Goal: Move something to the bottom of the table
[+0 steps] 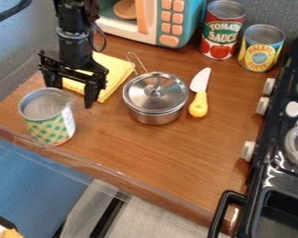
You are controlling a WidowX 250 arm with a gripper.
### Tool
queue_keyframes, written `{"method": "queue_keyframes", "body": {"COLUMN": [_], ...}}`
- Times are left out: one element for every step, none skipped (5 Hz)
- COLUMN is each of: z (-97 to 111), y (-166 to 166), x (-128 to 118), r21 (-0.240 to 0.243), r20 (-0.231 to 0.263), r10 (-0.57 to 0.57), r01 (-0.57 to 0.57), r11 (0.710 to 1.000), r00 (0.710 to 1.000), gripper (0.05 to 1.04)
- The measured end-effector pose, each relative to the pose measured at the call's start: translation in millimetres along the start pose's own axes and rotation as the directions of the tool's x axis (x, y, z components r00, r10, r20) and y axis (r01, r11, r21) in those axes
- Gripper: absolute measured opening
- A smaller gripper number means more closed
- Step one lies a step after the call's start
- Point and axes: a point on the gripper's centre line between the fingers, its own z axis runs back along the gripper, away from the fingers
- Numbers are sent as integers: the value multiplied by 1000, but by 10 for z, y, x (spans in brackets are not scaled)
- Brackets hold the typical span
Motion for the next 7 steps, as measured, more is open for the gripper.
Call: {"method": "queue_keyframes", "body": {"z": [129,246,282,132,3,-129,-188], "y": [56,333,647,901,1086,1148,1139], "x": [-14,24,84,168,164,172,131], "r21": [-24,-63,-82,-86,-102,-121,-117], "r20": [25,68,116,99,102,94,99], "r10": [28,91,119,104,-22,-123,-196], "r01": [-27,-86,-110,-96,33,134,207], "r11": [999,994,991,992,994,984,971], "r00": [999,994,986,990,995,988,976], "gripper": [1000,1000,1000,1000,1000,1000,1000]}}
